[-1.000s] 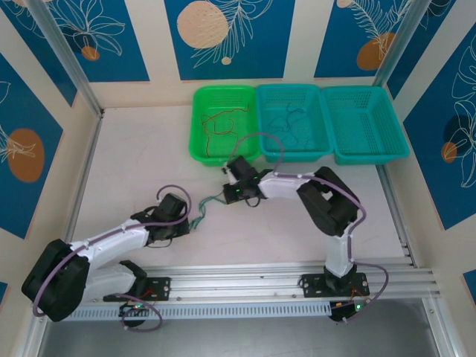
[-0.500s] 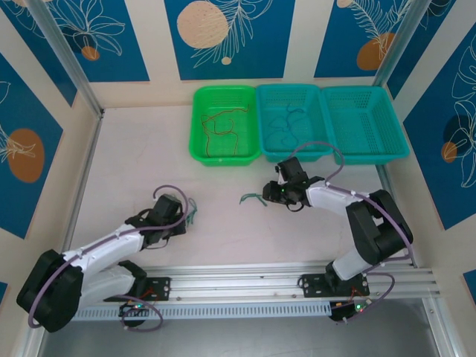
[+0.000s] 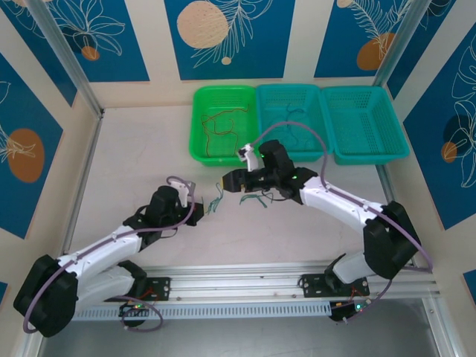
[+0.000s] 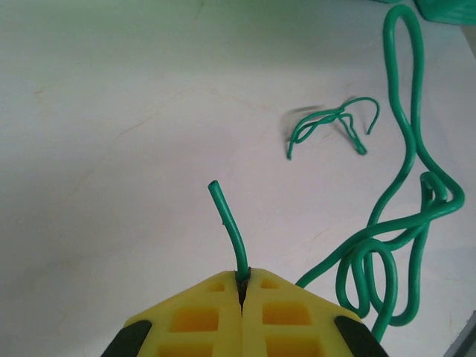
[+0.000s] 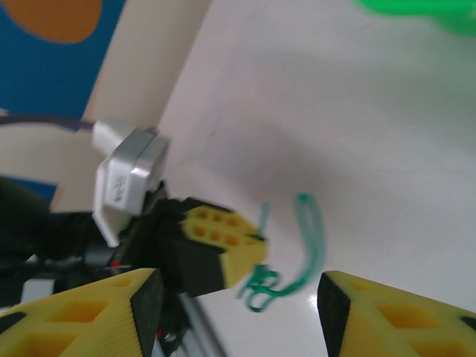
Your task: Untangle the cables
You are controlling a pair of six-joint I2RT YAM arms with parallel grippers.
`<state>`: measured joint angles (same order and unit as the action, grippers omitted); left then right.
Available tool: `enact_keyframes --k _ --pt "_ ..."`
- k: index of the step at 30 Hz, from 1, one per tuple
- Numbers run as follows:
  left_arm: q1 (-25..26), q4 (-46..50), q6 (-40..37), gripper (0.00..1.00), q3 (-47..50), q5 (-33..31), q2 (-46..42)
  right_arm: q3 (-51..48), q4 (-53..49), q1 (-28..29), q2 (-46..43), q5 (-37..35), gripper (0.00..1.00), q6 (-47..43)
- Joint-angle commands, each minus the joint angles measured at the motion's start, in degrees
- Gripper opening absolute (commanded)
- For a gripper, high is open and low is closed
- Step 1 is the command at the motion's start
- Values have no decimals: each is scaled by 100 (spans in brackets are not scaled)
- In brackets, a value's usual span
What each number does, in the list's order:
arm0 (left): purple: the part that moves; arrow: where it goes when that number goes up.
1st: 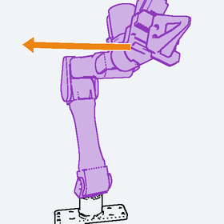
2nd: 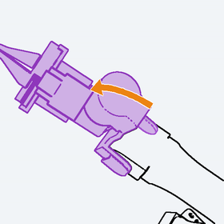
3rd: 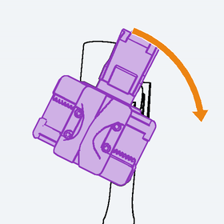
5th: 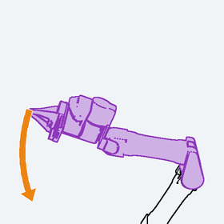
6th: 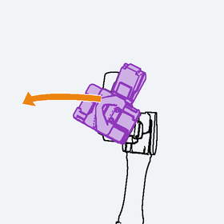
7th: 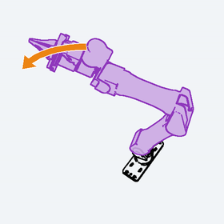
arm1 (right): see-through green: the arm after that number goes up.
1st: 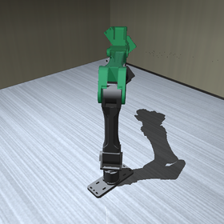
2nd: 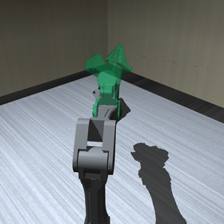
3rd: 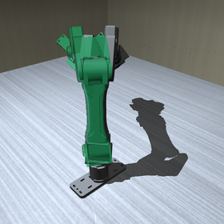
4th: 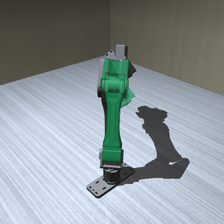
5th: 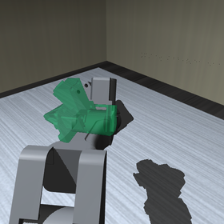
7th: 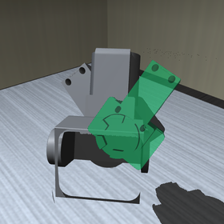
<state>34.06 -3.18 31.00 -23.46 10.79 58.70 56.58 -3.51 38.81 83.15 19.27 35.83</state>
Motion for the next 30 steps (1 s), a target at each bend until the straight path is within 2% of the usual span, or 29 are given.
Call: enact_keyframes --k 1,6,10,16,21,26,30 --pt "90 -233 -96 0 -219 153 31 65 109 165 316 426 60 141" --pt "143 -206 -98 0 -220 102 -87 -6 270 239 544 207 57 144" --pt "145 -114 -96 0 -181 32 -204 -24 337 268 579 -49 43 218" --pt "144 89 -118 0 -106 -157 -344 -229 233 157 273 -535 51 341" --pt "145 55 -123 0 -113 -123 -311 -638 454 42 -183 -1142 53 516" --pt "161 -67 -100 0 -125 -68 -226 -443 586 11 162 -678 54 599" --pt "166 -61 -94 0 -145 -68 -196 -272 885 58 447 -410 45 746"
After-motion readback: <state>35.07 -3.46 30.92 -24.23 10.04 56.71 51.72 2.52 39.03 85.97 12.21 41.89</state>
